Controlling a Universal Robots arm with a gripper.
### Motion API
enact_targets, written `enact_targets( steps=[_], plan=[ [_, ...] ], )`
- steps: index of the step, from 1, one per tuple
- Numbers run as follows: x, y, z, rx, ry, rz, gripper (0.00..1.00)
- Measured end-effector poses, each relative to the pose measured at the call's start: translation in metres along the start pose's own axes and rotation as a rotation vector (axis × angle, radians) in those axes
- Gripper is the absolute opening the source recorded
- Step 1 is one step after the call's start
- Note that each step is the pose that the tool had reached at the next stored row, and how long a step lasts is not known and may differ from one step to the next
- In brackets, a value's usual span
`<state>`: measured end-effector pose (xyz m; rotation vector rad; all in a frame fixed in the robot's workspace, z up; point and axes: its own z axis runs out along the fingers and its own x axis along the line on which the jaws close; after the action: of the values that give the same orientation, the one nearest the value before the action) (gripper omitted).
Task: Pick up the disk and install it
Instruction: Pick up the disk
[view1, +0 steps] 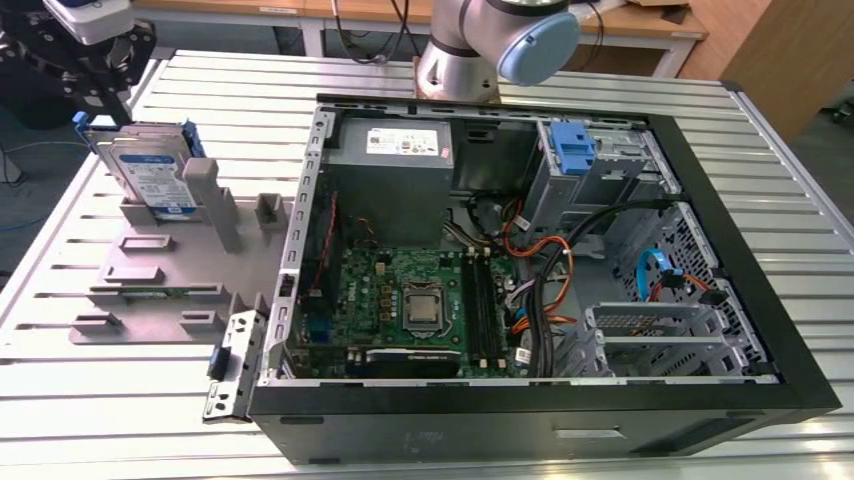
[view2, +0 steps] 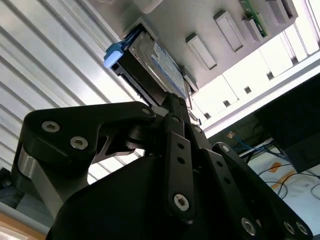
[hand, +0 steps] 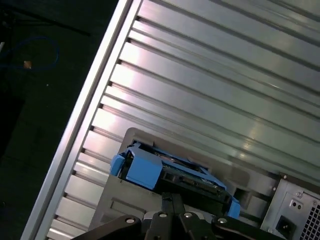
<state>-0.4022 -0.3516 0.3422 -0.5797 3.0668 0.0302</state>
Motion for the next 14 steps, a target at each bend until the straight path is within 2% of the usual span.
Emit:
enact_targets(
  steps=[12,14],
  plan=[
    [0.0000,0.0000,0.0001,-0.0007,0.0003,-0.027,0.11],
    [0.0000,0.0000,0.0002,-0.0011,0.0006,-0.047,0.11]
  ],
)
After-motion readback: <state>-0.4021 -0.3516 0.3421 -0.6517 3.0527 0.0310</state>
